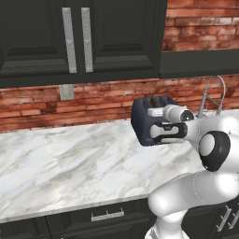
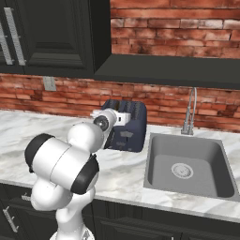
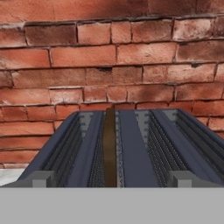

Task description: Start the toaster. Once the lever pops up, take the bread to the plate on the dining counter.

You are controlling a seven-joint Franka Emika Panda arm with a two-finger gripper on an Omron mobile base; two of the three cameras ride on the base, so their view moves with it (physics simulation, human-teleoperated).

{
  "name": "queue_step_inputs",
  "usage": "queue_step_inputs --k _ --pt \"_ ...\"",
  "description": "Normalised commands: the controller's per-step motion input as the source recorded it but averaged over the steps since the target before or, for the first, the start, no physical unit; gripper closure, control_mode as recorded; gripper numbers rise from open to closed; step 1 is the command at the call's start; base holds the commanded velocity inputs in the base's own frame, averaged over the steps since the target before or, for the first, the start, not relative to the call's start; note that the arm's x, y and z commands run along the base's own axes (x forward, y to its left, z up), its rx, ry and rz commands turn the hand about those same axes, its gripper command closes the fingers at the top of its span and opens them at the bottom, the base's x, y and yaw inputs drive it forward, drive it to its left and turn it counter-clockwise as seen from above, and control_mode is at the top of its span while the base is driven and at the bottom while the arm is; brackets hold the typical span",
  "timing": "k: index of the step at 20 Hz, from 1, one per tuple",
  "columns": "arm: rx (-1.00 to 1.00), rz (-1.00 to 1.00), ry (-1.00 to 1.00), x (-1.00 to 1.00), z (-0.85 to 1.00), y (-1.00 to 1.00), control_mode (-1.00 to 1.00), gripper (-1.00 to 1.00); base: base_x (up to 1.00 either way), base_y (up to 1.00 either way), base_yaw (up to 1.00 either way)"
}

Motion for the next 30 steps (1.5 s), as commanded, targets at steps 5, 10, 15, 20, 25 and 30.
queue_step_inputs --k 5,10,15,20,25,30 --pt "0.00 0.00 0.00 0.18 0.00 0.00 -1.00 -1.00 0.00 0.00 0.00" --pt "0.00 0.00 0.00 0.25 0.00 0.00 -1.00 -1.00 0.00 0.00 0.00" --pt "0.00 0.02 0.00 0.17 0.00 -0.05 -1.00 -1.00 0.00 0.00 0.00" --pt "0.00 0.06 0.00 0.11 -0.07 -0.24 -1.00 -1.00 0.00 0.00 0.00" --pt "0.03 0.09 -0.01 0.07 -0.13 -0.46 -1.00 -1.00 0.00 0.00 0.00" --pt "0.01 0.03 0.00 0.04 -0.04 -0.18 -1.00 -1.00 0.00 0.00 0.00"
